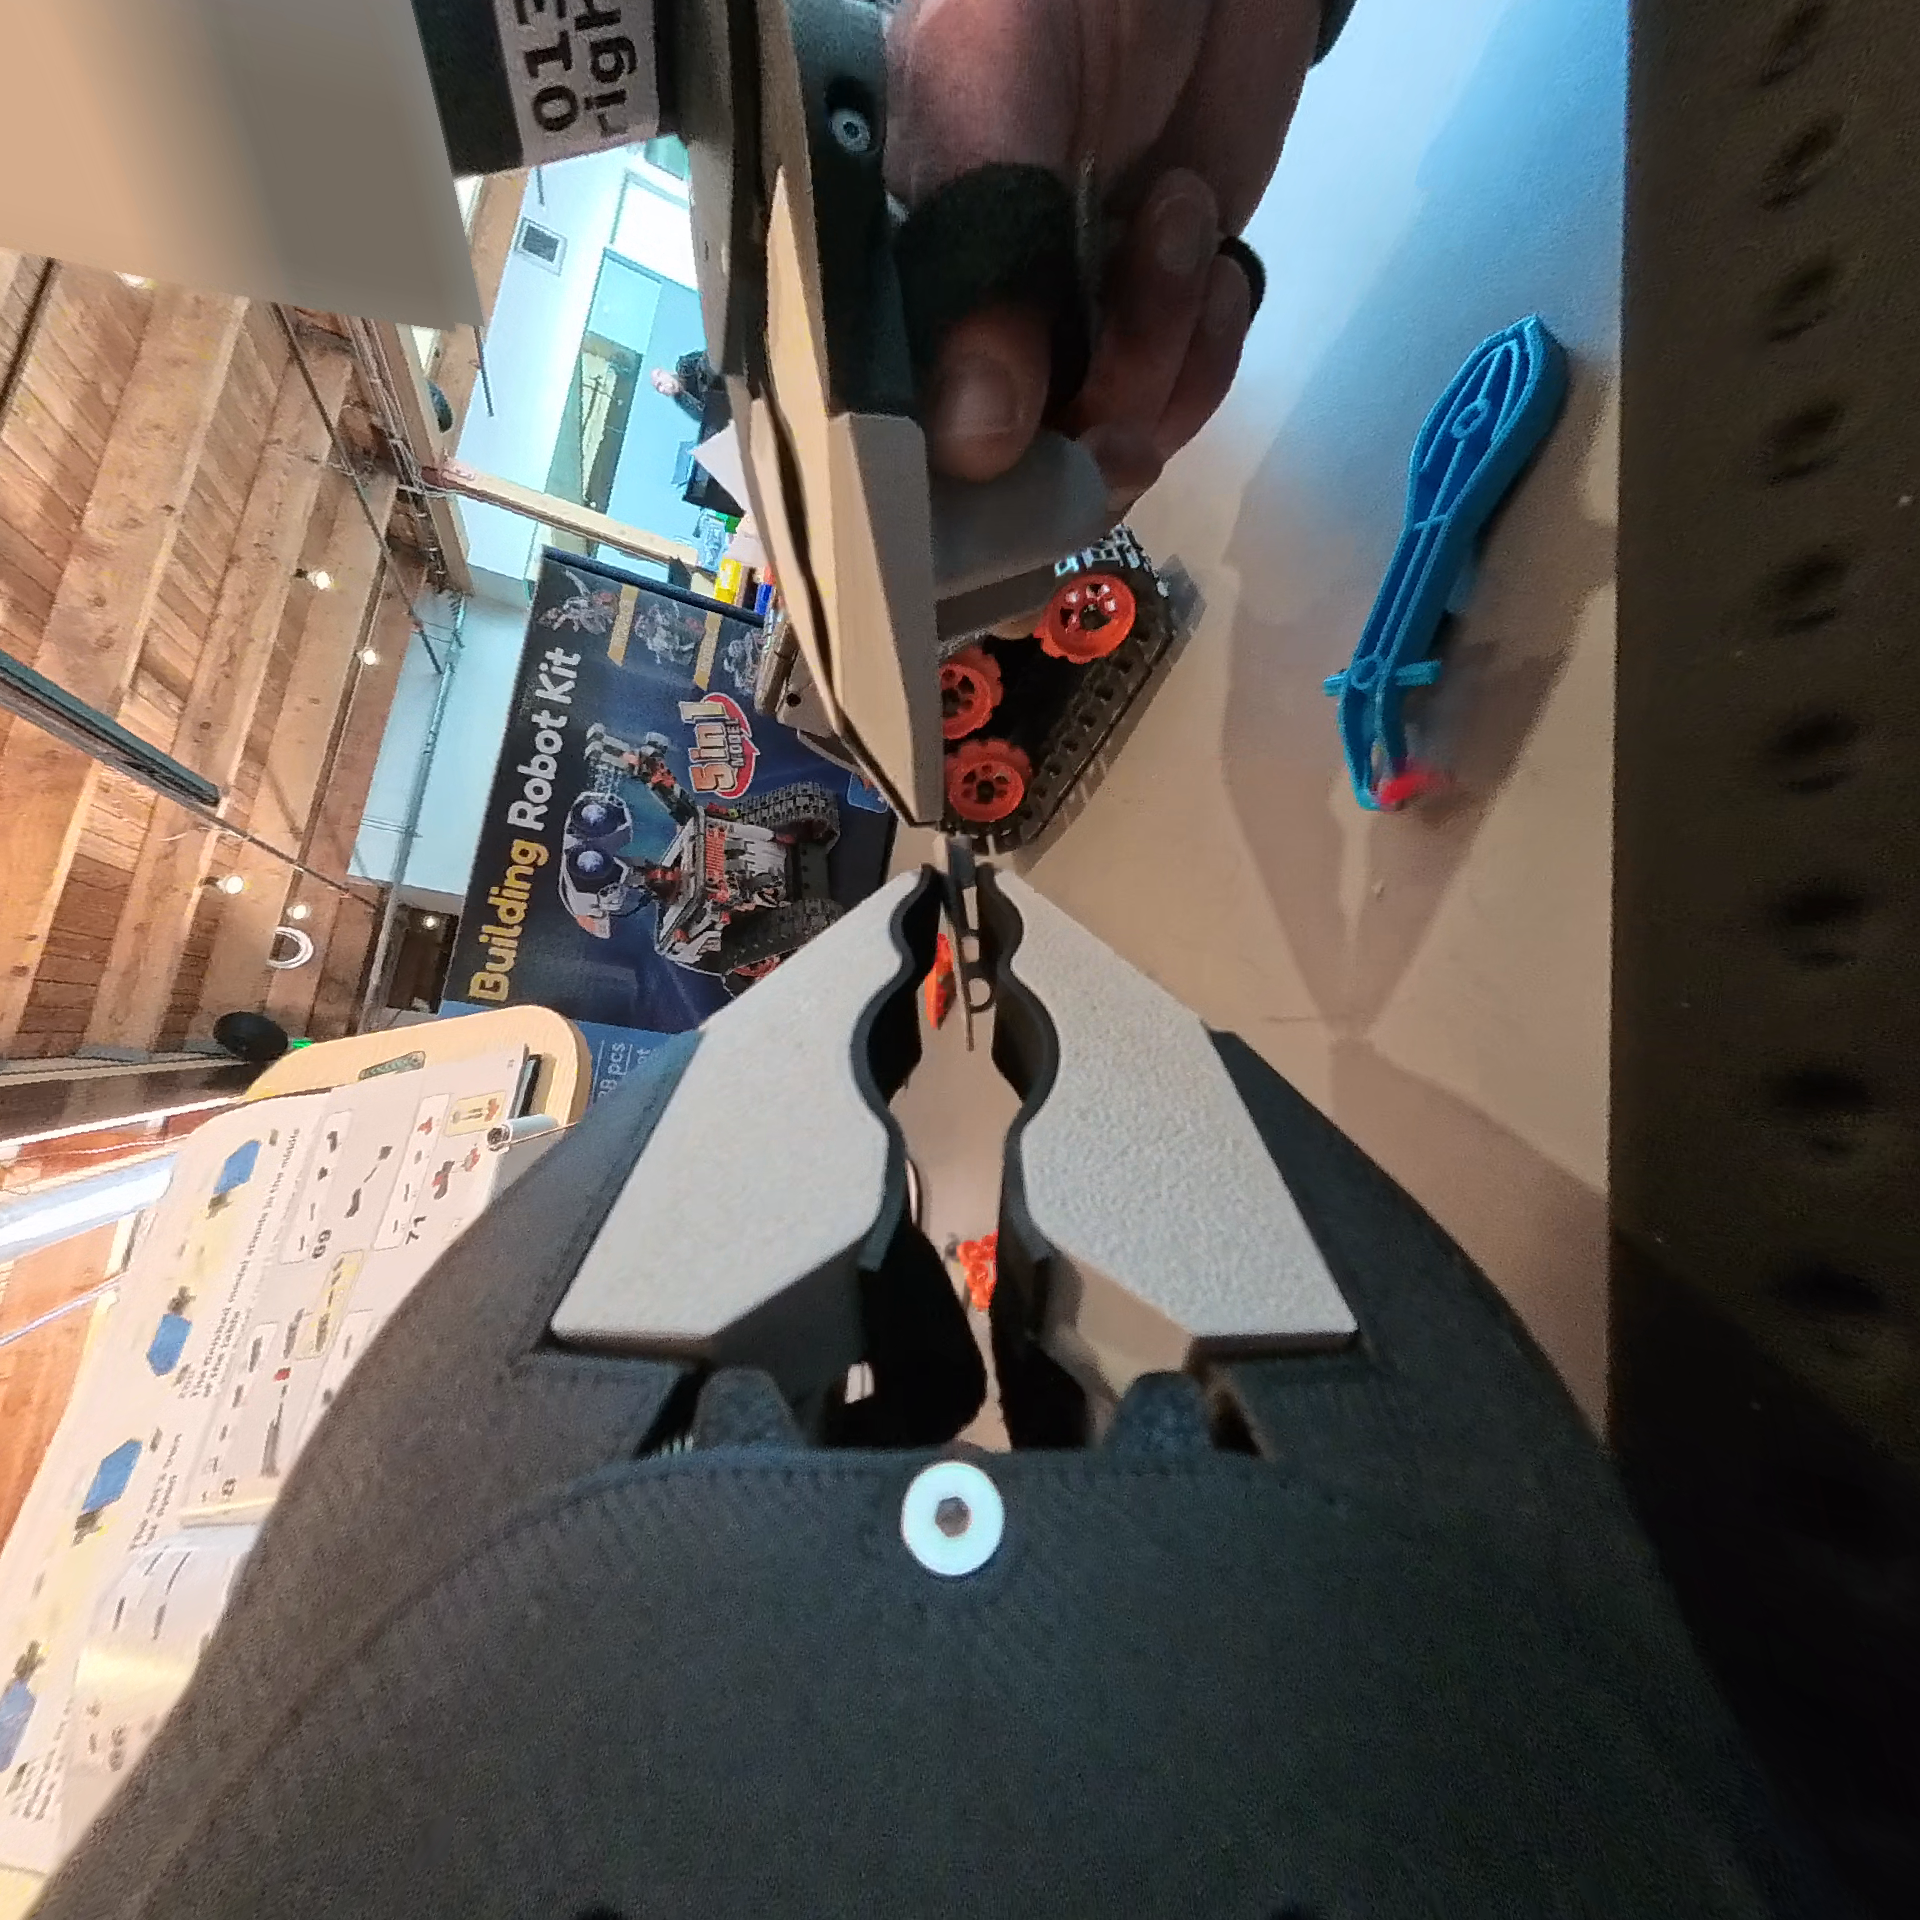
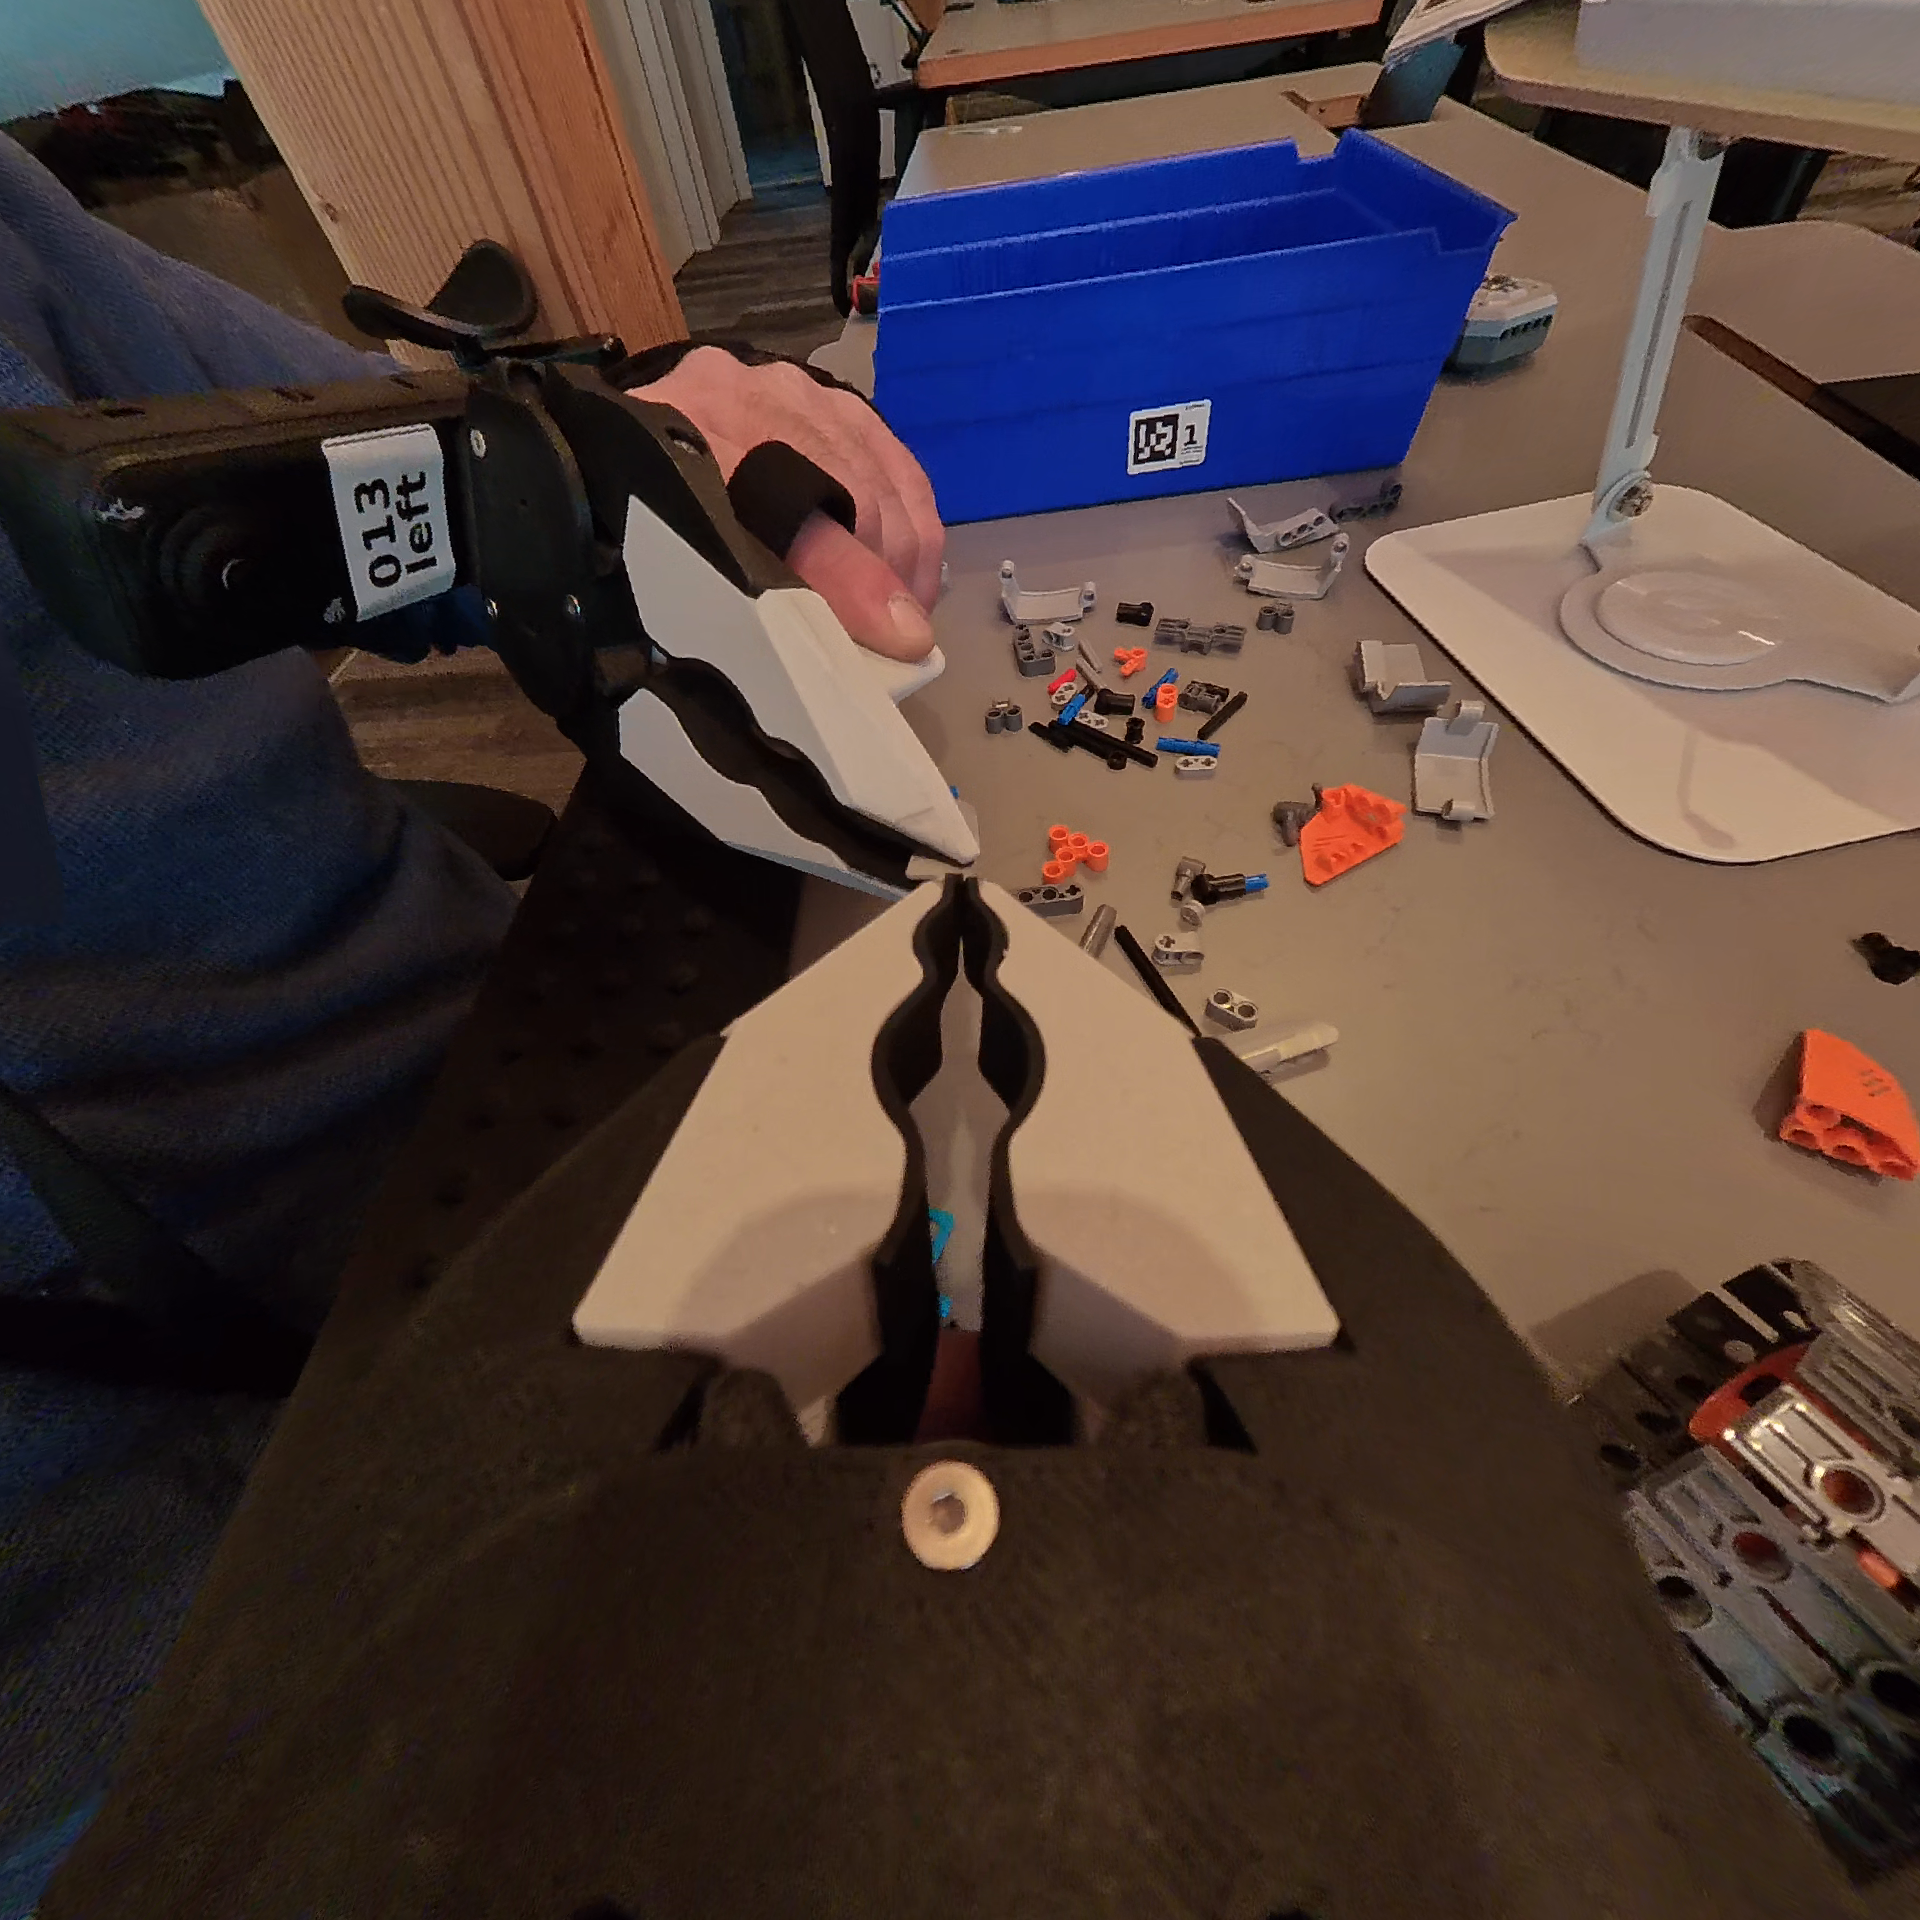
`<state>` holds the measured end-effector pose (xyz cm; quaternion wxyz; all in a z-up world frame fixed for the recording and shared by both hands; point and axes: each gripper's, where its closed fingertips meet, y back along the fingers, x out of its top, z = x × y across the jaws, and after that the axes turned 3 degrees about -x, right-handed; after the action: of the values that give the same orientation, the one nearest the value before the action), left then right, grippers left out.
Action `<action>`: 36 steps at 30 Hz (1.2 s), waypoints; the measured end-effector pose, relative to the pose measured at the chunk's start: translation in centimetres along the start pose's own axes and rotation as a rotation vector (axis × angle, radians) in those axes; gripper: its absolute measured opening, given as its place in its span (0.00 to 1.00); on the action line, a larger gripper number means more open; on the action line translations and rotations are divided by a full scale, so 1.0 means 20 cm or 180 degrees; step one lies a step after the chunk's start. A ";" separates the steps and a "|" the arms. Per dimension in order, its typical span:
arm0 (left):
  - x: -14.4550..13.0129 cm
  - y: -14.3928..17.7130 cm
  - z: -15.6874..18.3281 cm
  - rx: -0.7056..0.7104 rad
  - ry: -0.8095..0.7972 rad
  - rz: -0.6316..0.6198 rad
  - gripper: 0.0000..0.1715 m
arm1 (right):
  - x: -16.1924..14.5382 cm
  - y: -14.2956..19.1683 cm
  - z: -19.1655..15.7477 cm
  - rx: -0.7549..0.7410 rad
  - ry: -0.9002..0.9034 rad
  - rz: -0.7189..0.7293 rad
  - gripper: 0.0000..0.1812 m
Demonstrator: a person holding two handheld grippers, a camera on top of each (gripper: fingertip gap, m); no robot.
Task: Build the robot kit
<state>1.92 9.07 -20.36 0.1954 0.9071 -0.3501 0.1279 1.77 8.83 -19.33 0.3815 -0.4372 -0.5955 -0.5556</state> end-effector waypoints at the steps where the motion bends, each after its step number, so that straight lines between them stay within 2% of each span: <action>1: -0.01 0.00 0.00 -0.0007 -0.0001 -0.0029 0.03 | 0.00 0.00 0.00 0.0015 -0.0022 0.0007 0.00; 5: -0.05 -0.01 0.03 -0.0212 0.0215 -0.0066 0.03 | -0.03 0.03 0.00 0.0049 -0.0034 -0.0106 0.00; 10: -0.12 0.01 0.06 -0.0479 0.0513 -0.0130 0.03 | -0.13 0.05 -0.02 0.0022 0.0086 -0.0459 0.02; 13: -0.17 0.03 0.10 -0.0683 0.0700 -0.0206 0.03 | -0.23 -0.01 -0.09 0.0171 0.0121 -0.0830 0.05; 16: -0.22 0.05 0.15 -0.0817 0.0728 -0.0320 0.03 | -0.36 -0.08 -0.11 0.0113 0.0309 -0.1265 0.07; 20: -0.22 0.06 0.20 -0.0928 0.0764 -0.0318 0.03 | -0.40 -0.13 -0.18 0.0172 0.0207 -0.1399 0.07; 23: -0.21 0.06 0.21 -0.1001 0.0795 -0.0289 0.03 | -0.46 -0.16 -0.18 0.0022 0.0243 -0.1648 0.07; 28: -0.21 0.07 0.27 -0.1237 0.0833 -0.0297 0.03 | -0.49 -0.19 -0.16 -0.0191 0.0378 -0.1780 0.00; 36: -0.20 0.07 0.39 -0.1736 0.1028 -0.0339 0.03 | -0.46 -0.16 -0.11 -0.0171 0.0354 -0.1591 0.00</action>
<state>-1.22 7.02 -28.32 0.4908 0.8063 -0.2880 0.1613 1.70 5.65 -28.86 0.2527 -0.2553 -0.6482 -0.6714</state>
